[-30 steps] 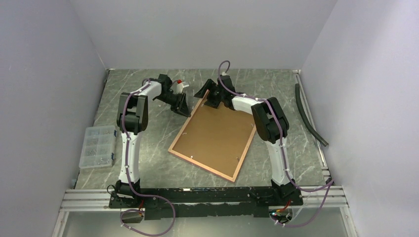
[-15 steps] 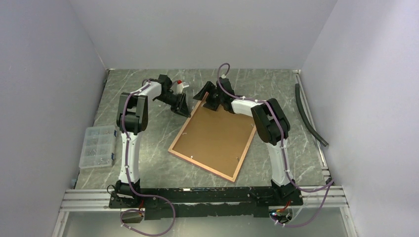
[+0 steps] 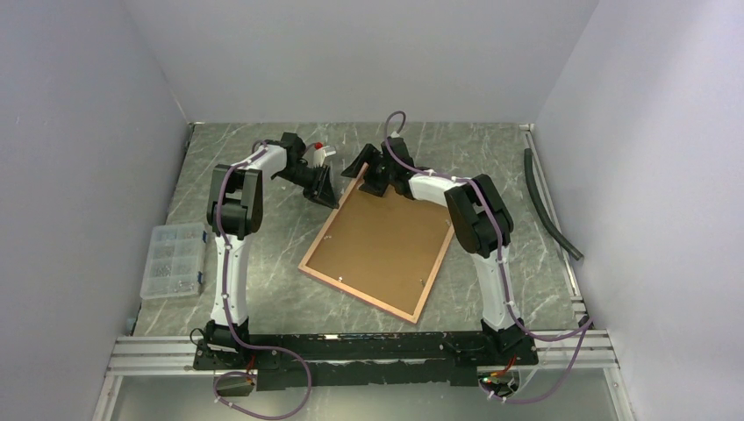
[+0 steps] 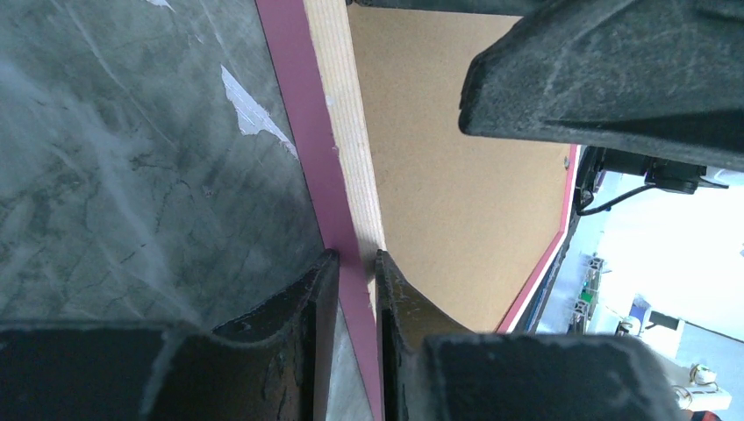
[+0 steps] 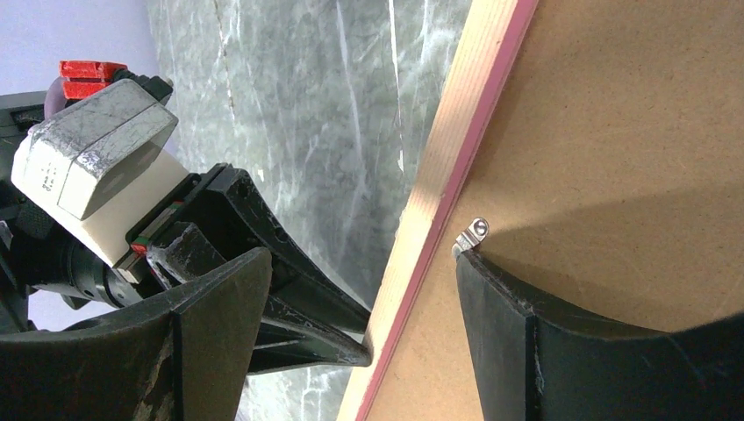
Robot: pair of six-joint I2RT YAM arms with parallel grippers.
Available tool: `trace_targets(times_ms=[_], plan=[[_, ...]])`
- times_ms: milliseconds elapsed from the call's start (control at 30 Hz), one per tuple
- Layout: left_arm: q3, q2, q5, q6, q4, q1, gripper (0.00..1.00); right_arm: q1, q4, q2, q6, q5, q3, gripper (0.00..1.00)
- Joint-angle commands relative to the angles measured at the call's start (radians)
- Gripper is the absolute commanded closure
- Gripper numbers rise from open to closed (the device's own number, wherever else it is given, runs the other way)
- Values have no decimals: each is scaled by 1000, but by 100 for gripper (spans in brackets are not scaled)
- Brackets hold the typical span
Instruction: Put the photo into the frame
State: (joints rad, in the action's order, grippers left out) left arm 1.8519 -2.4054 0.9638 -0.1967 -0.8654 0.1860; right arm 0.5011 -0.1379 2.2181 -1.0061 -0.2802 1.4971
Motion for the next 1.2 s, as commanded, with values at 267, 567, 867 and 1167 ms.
trace_targets(times_ms=[267, 567, 867, 1167], plan=[[-38, 25, -70, -35, 6, 10, 76, 21, 7, 59, -34, 57, 46, 19], [-48, 28, -65, -39, 6, 11, 77, 21, -3, 62, -26, 108, 36, 19], [-40, 39, -60, -45, -22, 8, 78, 21, -1, 55, 17, 103, 66, 18], [-1, 147, -65, -89, -151, -86, 65, -61, 88, -279, 114, 63, -51, 0]])
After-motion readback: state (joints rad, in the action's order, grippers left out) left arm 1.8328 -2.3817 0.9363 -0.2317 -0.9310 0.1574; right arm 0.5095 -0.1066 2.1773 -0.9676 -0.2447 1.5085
